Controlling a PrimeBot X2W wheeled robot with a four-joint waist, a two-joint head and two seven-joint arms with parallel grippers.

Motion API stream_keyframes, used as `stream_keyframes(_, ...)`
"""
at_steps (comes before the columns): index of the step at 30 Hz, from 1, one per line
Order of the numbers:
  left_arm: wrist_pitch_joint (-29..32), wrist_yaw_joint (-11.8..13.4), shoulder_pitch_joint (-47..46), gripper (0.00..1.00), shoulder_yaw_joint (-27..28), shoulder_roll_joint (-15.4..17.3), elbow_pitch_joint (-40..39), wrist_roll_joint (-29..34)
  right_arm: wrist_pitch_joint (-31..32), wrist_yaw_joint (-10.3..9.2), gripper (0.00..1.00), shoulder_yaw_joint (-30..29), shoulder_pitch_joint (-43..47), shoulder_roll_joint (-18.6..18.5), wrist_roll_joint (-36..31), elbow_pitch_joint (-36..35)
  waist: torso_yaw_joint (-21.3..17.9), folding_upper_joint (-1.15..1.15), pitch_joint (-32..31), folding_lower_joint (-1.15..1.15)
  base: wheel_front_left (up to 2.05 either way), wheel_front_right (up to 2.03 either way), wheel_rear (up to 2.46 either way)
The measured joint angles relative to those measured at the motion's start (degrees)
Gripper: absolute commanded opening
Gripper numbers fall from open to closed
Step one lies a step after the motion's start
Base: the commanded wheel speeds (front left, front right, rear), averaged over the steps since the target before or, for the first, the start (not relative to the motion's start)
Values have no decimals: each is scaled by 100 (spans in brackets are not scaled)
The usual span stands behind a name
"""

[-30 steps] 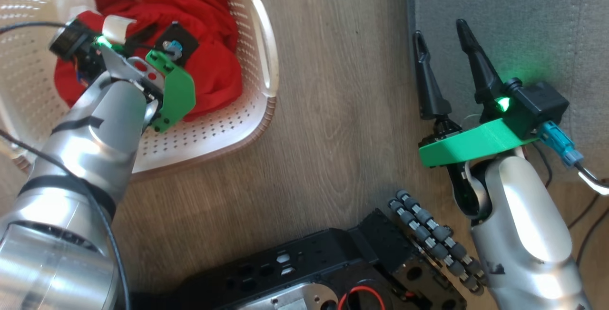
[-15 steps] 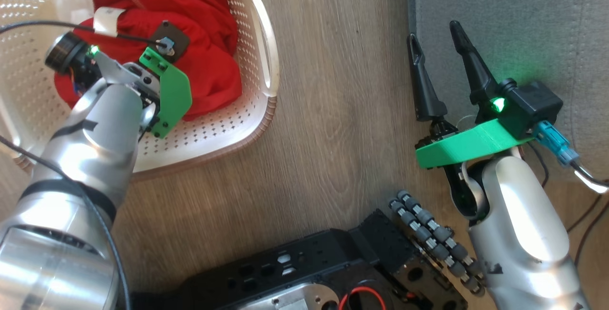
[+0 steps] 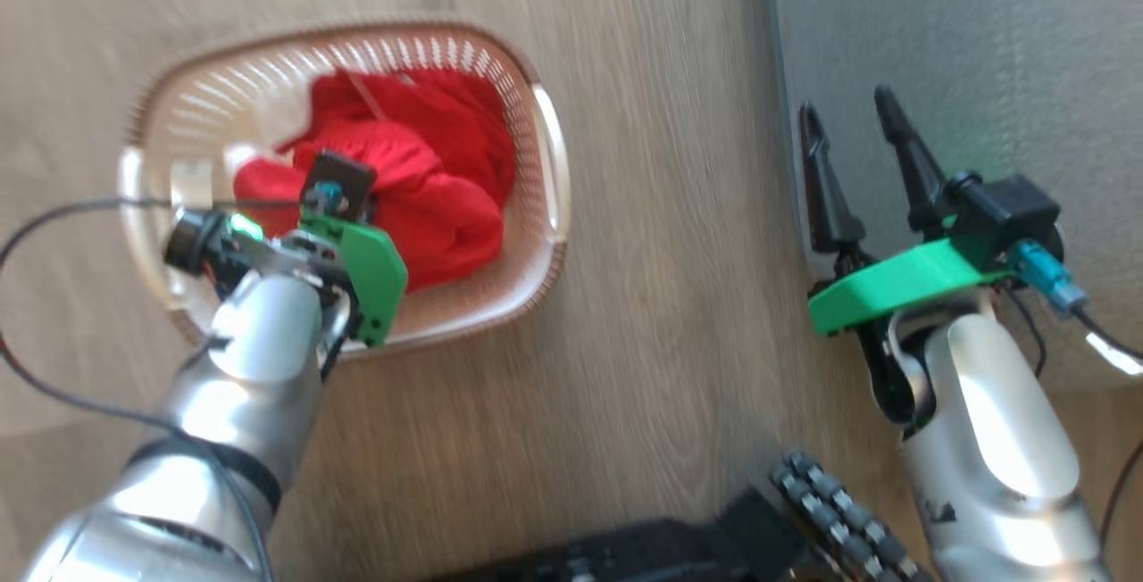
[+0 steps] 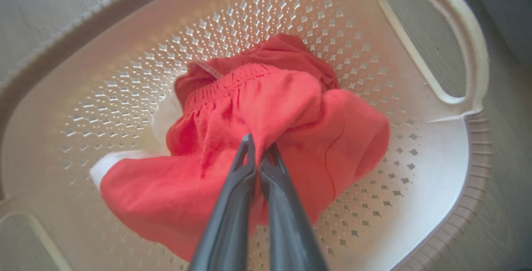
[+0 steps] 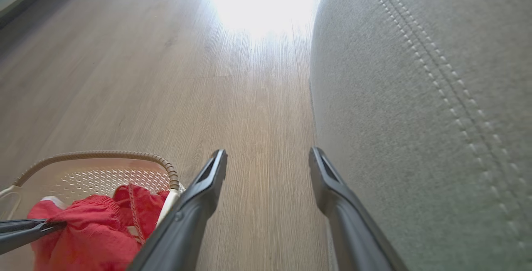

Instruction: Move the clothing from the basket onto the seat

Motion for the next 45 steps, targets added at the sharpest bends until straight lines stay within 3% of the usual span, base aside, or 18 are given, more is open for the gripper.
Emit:
stream_keyframes(4, -34, 23, 453, 0, 204, -16, -477, -267, 0, 0, 100, 15, 200, -47, 0, 138, 180, 0, -600, 0, 0, 0, 0)
stream_keyframes(20, -42, 227, 2319, 0, 1299, 34, -4254, -259, 8, 0, 100, -36, 1030, -154, 123, 288, 933, 1, -2733, -1, 0, 0, 0)
stream_keyframes(26, -45, 266, 2737, 0, 1671, -40, -5666, -98, 8, 0, 100, -18, 1434, -246, 175, 236, 1148, 1, -3269, -1, 0, 0, 0)
stream_keyframes(33, -59, 264, 3019, 0, 1913, -94, -6703, -82, 8, 0, 100, 34, 1644, -261, 215, 38, 1246, 0, -3612, -1, 0, 0, 0)
stream_keyframes(40, -85, 74, 3211, 0, 1569, -99, -7198, -399, 8, 0, 100, 207, 1775, -264, 259, -224, 1234, 0, -3758, -1, 0, 0, 0)
stream_keyframes(45, -85, -247, 3390, 0, 1001, -98, -7415, -456, 8, 0, 100, 221, 1879, -311, 265, -288, 1207, 0, -3833, -1, 0, 0, 0)
